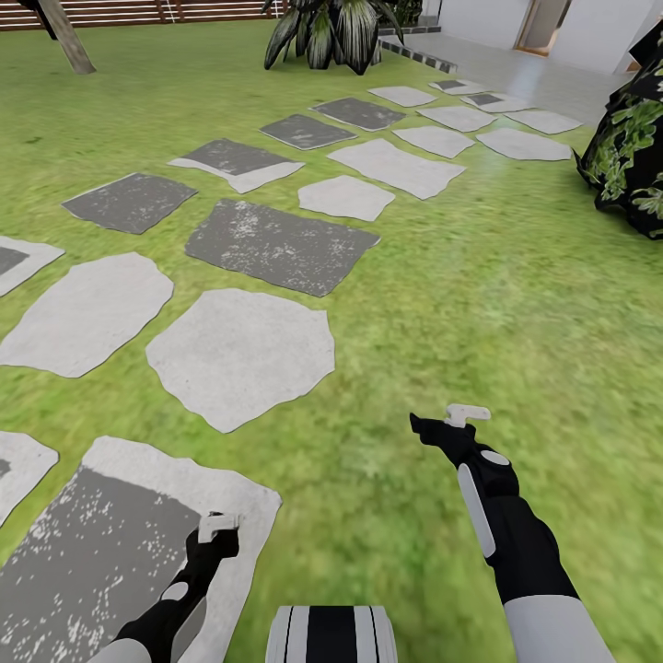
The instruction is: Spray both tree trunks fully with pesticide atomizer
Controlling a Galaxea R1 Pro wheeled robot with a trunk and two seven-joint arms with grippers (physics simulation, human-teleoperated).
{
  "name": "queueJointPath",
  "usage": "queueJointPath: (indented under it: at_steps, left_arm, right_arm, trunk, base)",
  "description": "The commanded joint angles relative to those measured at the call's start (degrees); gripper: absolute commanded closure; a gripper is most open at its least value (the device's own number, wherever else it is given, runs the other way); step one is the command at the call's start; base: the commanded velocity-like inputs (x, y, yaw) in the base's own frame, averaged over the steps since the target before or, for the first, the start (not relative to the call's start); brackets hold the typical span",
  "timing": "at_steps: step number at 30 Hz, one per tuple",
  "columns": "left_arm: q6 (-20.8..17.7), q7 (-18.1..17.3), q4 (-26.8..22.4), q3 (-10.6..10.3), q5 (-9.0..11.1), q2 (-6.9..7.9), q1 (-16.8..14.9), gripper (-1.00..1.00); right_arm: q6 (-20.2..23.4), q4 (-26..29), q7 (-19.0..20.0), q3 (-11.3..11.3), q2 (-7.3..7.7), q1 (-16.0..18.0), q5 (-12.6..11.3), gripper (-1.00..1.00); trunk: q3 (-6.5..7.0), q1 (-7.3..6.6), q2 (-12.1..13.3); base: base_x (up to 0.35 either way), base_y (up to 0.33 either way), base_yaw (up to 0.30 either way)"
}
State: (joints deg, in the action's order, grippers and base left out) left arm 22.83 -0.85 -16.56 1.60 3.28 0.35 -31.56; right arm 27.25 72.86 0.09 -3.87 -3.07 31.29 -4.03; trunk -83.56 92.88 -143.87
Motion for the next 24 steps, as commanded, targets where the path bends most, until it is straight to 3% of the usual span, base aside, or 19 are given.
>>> queueJointPath:
  at_steps: [1, 24]
  left_arm:
    - [0.01, 0.06, 0.03, 0.12, 0.06, 0.01, 0.0, 1.0]
    - [0.02, 0.06, -0.56, 0.07, 0.06, 0.01, 0.0, 1.0]
  right_arm:
    - [0.0, 0.01, 0.0, 0.0, 0.0, 0.0, 0.0, -1.0]
    - [0.0, 0.0, 0.0, 0.0, 0.0, 0.0, -0.01, -1.0]
  trunk:
    - [0.0, 0.0, 0.0]
    - [0.22, -0.02, 0.01]
  base:
    - [0.0, 0.0, 0.0]
    - [0.0, 0.0, 0.0]
